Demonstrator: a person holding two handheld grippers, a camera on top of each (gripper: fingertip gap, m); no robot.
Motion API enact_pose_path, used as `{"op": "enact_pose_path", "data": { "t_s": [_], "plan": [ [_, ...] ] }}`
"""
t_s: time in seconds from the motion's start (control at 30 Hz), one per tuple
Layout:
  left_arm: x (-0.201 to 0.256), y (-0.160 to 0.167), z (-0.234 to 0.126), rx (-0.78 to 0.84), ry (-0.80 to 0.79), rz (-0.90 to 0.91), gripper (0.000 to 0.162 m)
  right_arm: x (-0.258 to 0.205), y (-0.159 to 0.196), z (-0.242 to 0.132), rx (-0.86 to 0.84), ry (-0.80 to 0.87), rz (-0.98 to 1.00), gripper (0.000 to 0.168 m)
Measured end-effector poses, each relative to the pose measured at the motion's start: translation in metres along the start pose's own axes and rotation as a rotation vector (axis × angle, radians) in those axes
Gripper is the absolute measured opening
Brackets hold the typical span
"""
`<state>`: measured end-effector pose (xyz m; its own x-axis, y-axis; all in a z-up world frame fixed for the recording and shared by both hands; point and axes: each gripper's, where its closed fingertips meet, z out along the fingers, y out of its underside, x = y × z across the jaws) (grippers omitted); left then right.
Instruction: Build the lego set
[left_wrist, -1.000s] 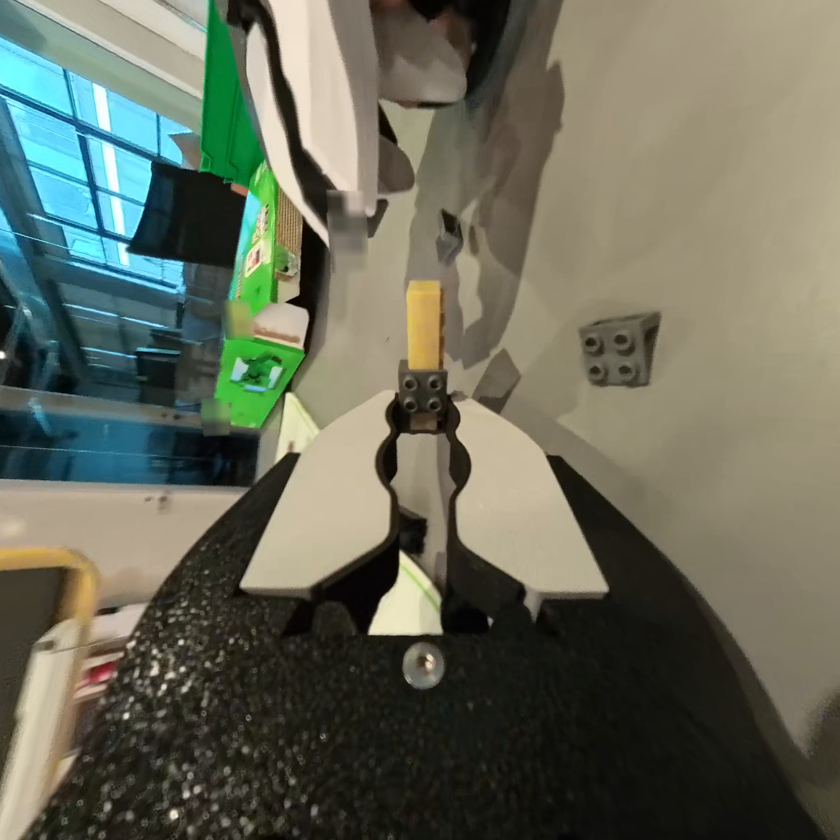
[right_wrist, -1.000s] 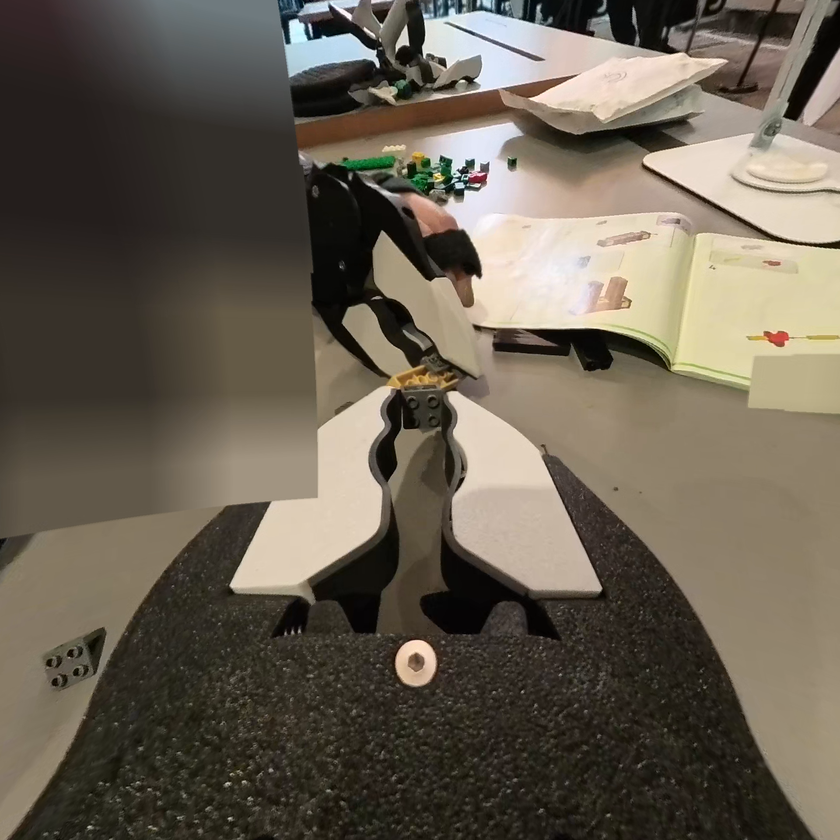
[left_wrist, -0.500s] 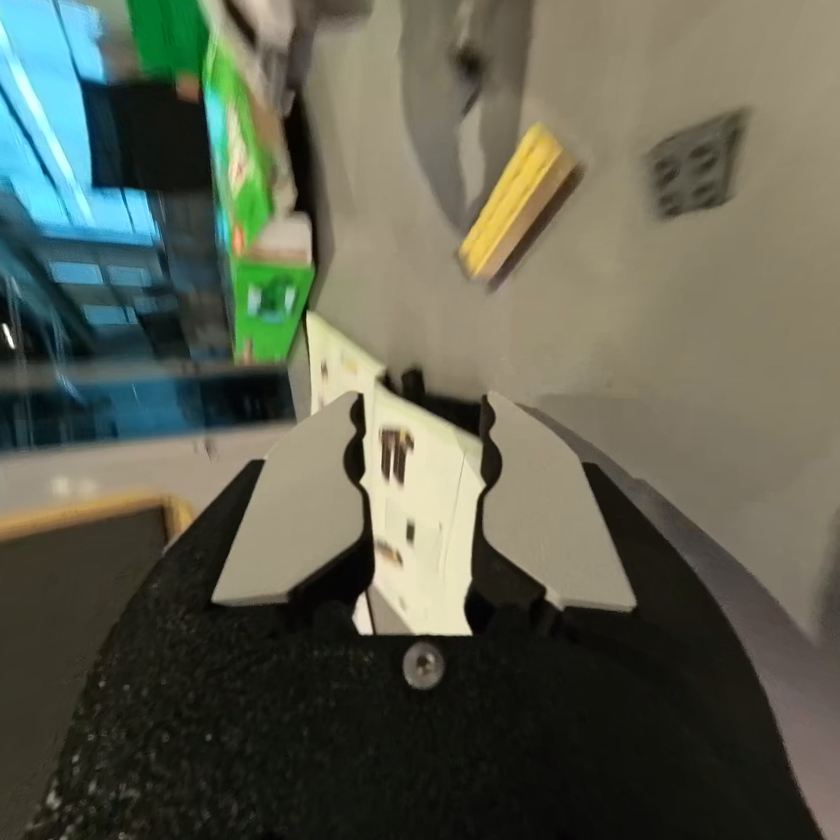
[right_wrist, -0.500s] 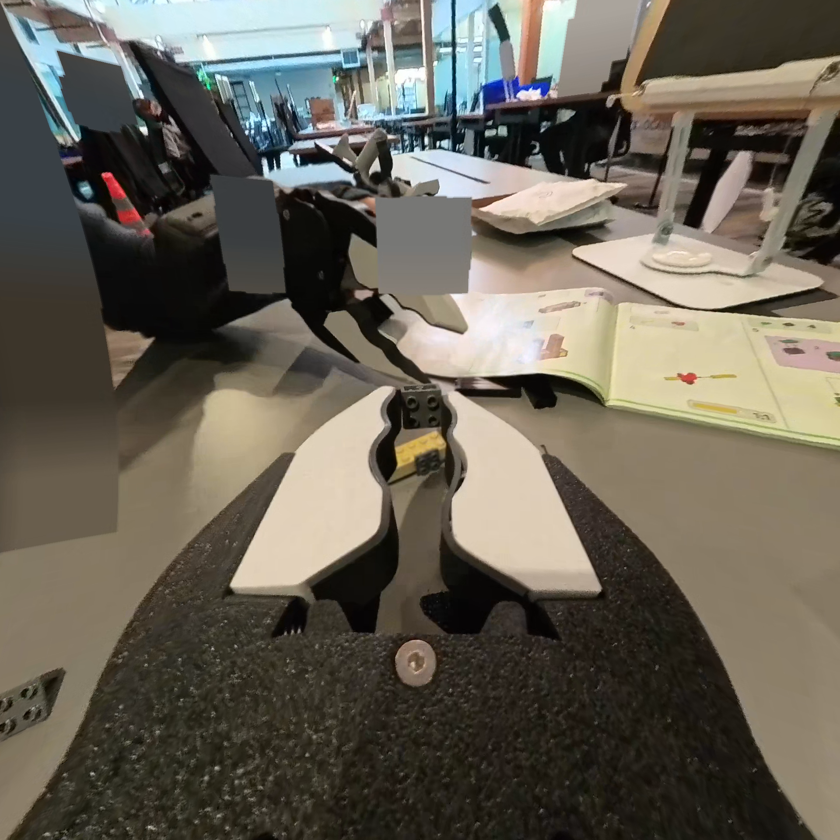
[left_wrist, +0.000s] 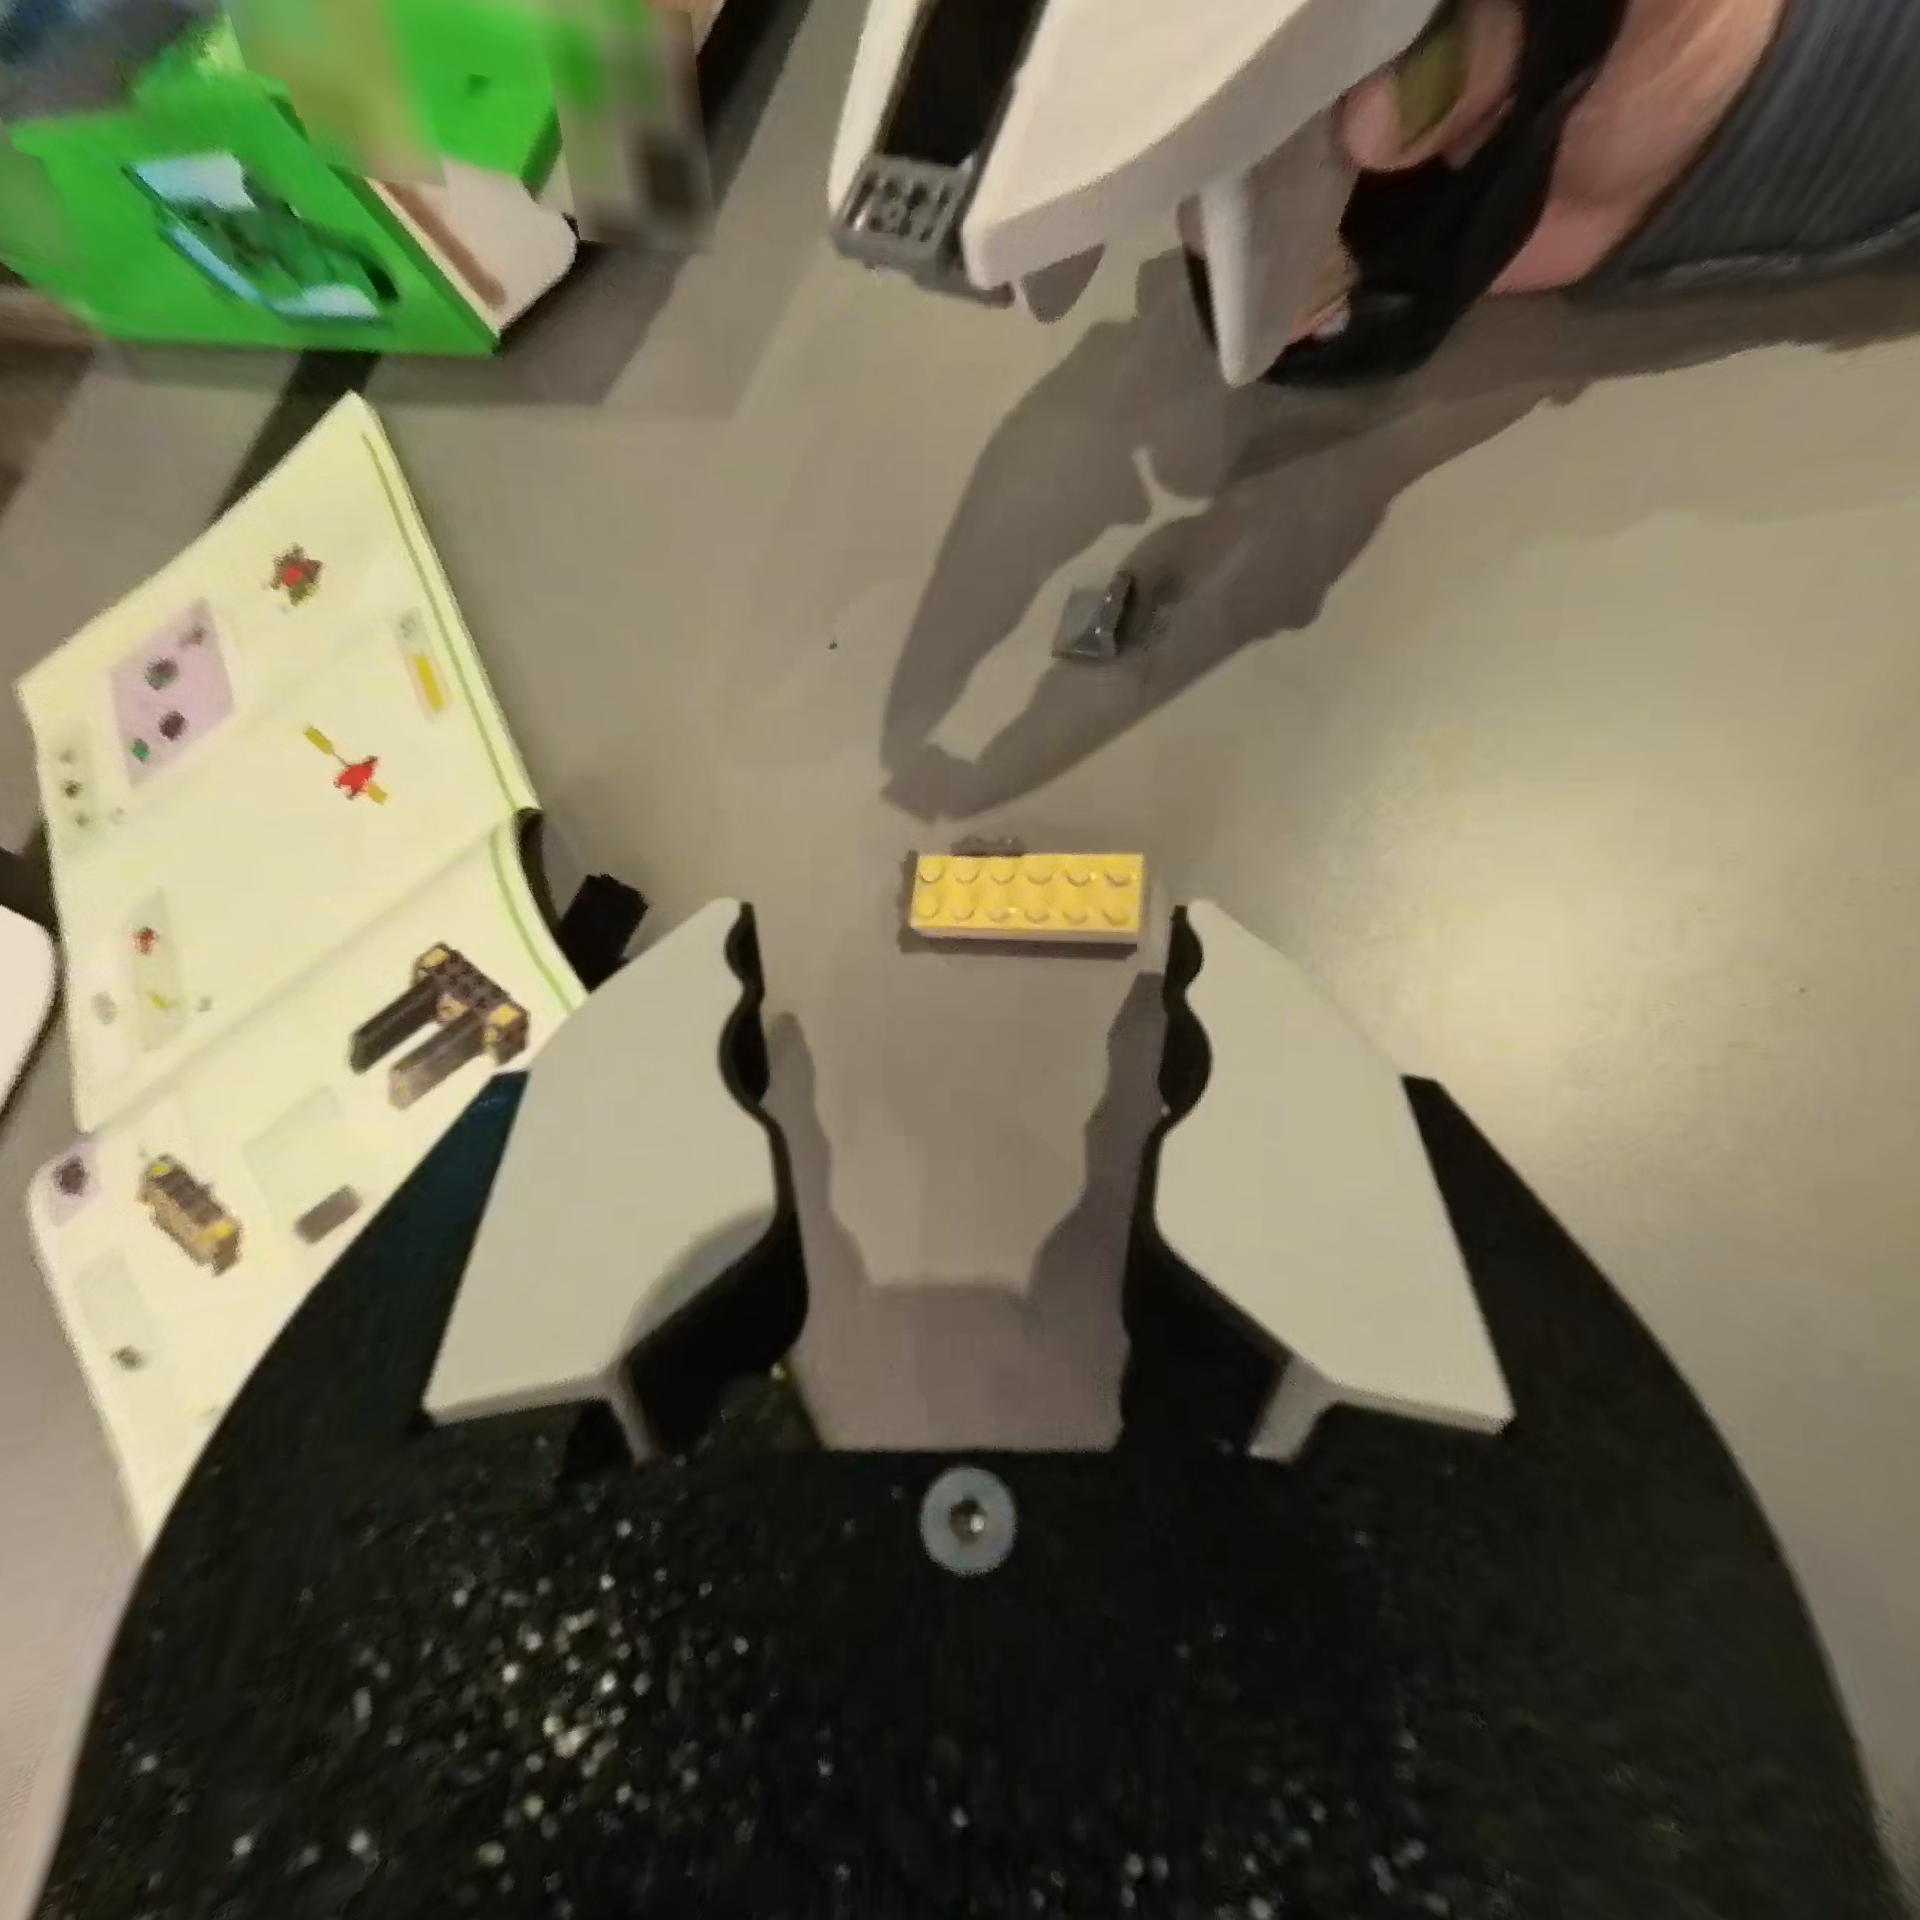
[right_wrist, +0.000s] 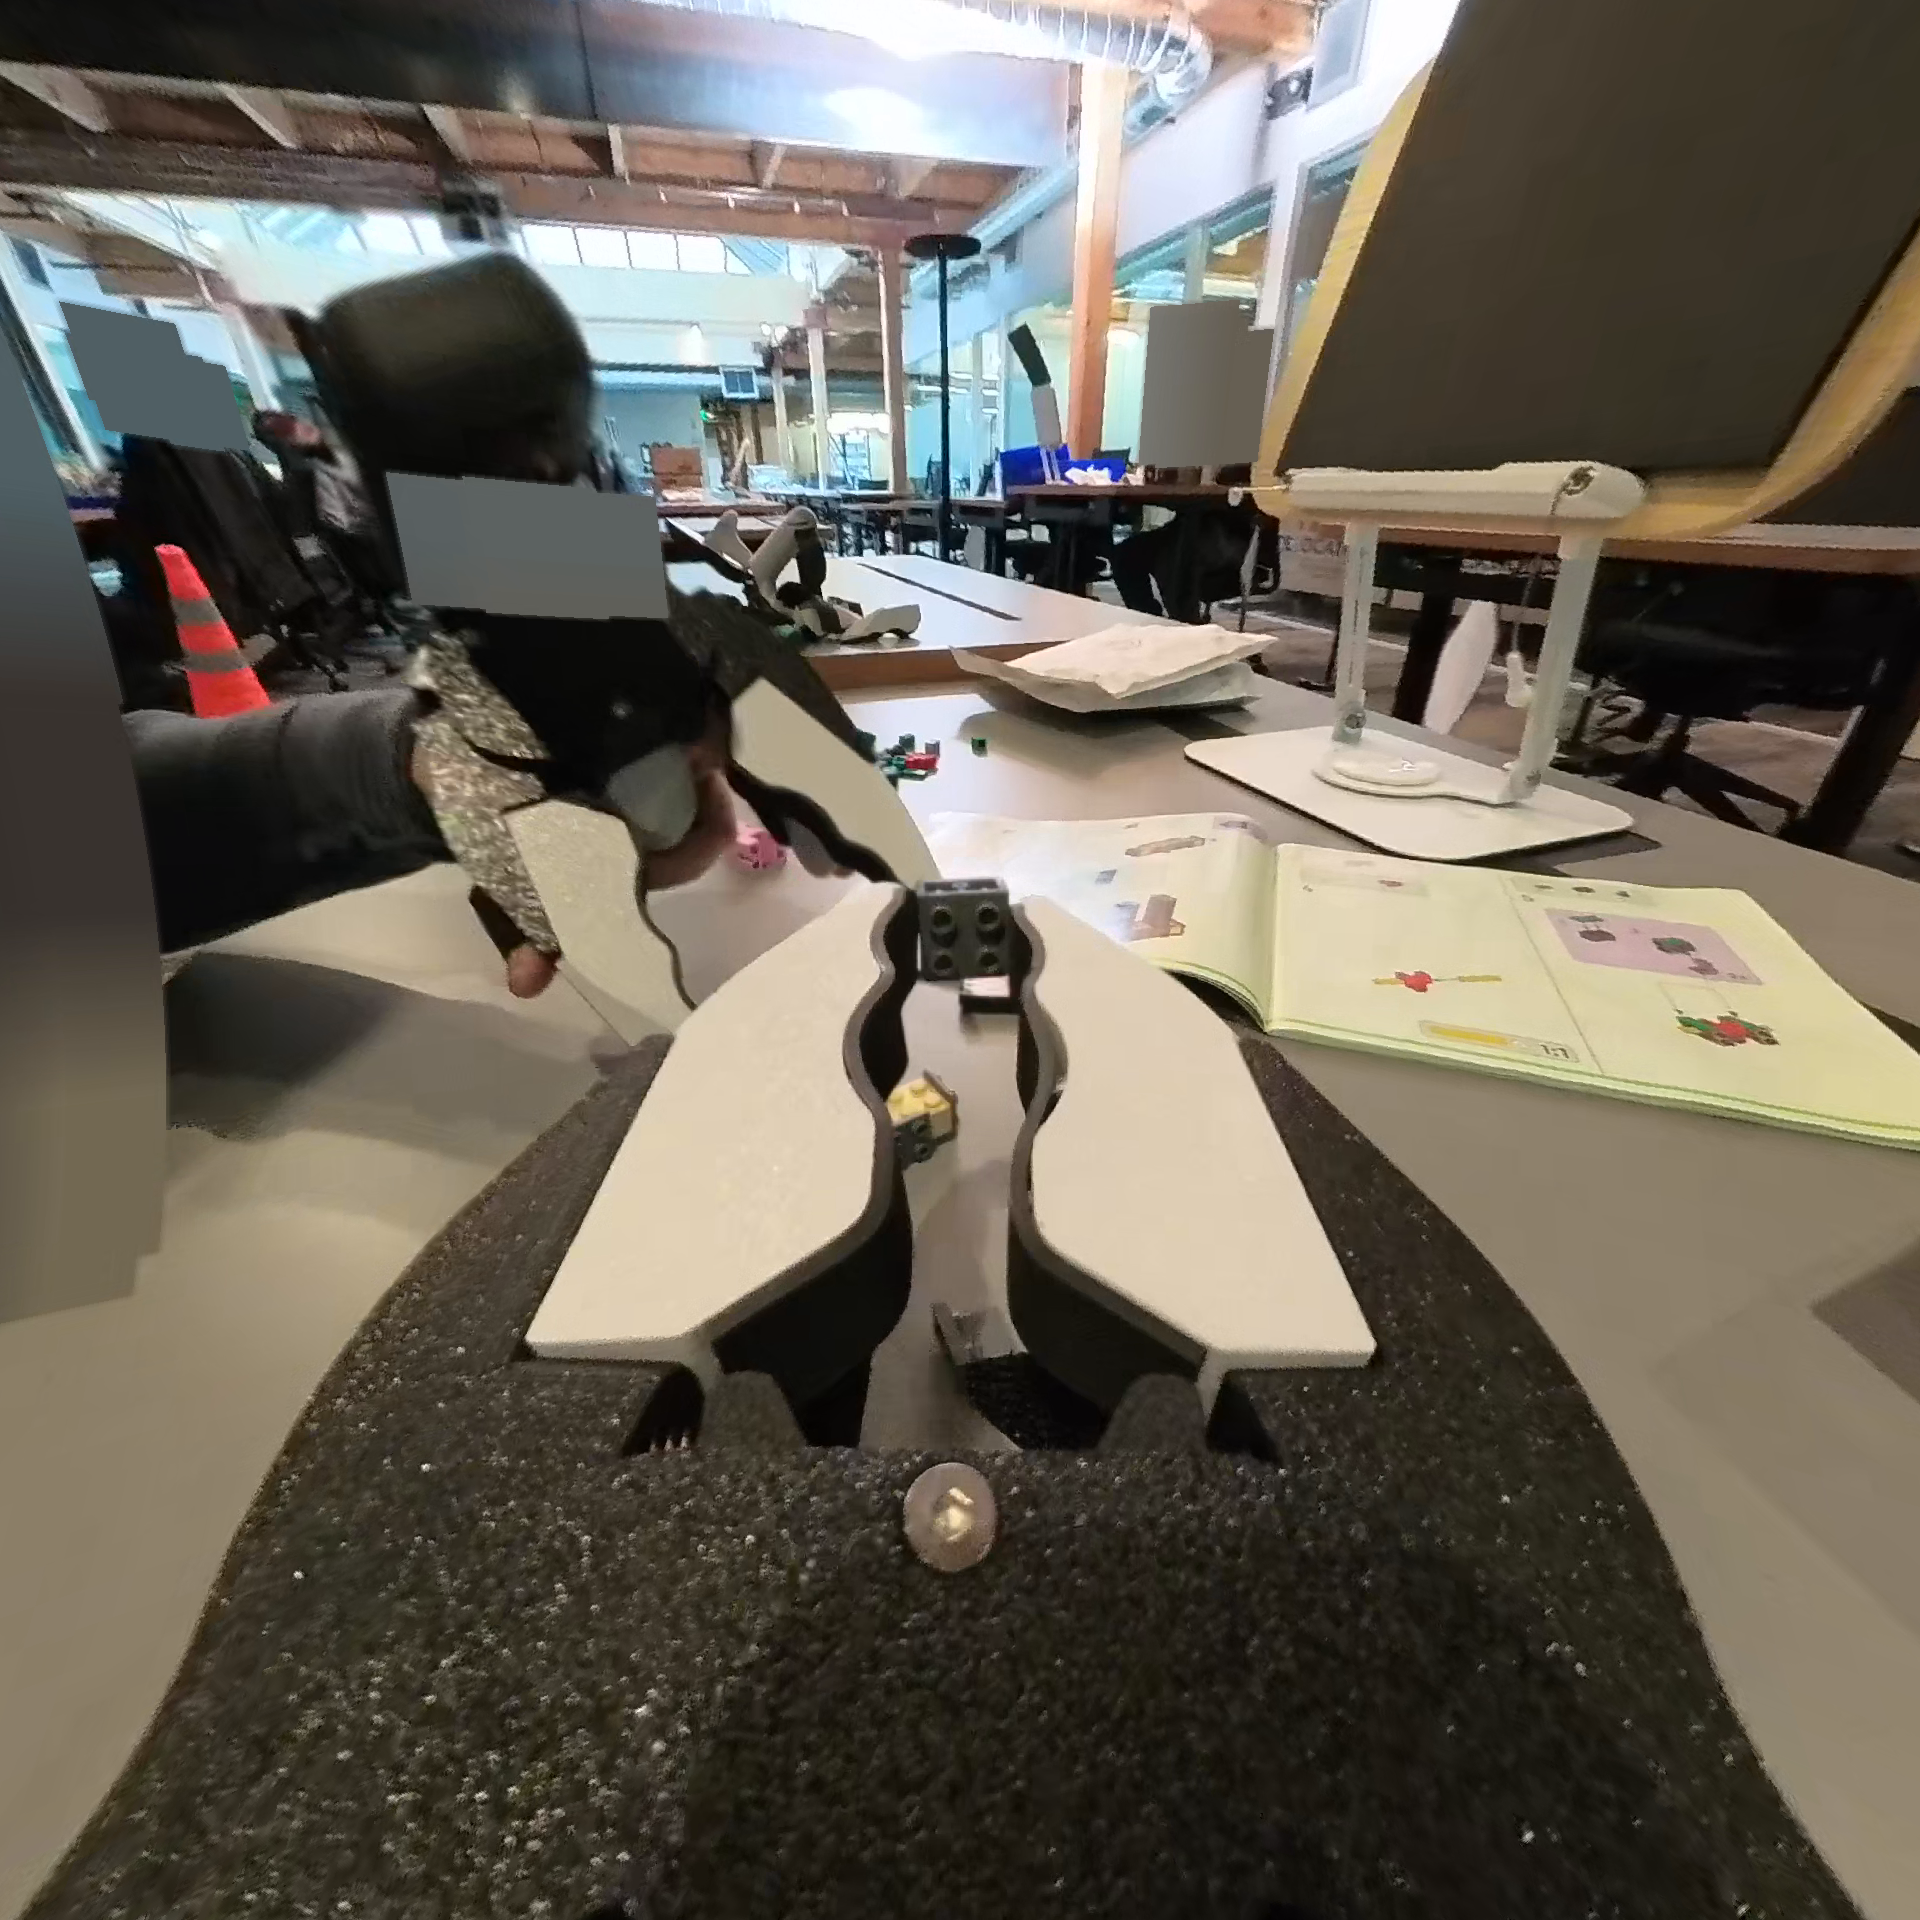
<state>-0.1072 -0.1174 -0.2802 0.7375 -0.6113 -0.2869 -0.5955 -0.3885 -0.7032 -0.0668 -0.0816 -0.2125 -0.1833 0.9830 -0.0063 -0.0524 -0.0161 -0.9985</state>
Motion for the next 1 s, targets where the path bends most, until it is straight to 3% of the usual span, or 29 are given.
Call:
{"op": "enact_pose_path", "data": {
  "t_s": [0.33,0.57,0.9,1.0],
  "plan": [
    [0.007,0.014,0.025,-0.128,0.062,-0.058,0.076,-0.002,-0.004,-0.004,0.036,-0.040,0.030,0.015],
    [0.011,0.014,0.029,-0.121,0.117,-0.085,0.062,-0.004,-0.010,-0.007,0.088,-0.102,0.110,0.015],
    [0.012,0.010,0.028,-0.033,0.129,-0.013,0.054,-0.004,-0.012,-0.008,0.099,-0.115,0.137,0.016],
    [0.008,-0.003,0.026,0.099,0.062,0.035,0.054,-0.004,-0.013,-0.010,0.114,-0.128,0.170,0.015]
  ]
}}
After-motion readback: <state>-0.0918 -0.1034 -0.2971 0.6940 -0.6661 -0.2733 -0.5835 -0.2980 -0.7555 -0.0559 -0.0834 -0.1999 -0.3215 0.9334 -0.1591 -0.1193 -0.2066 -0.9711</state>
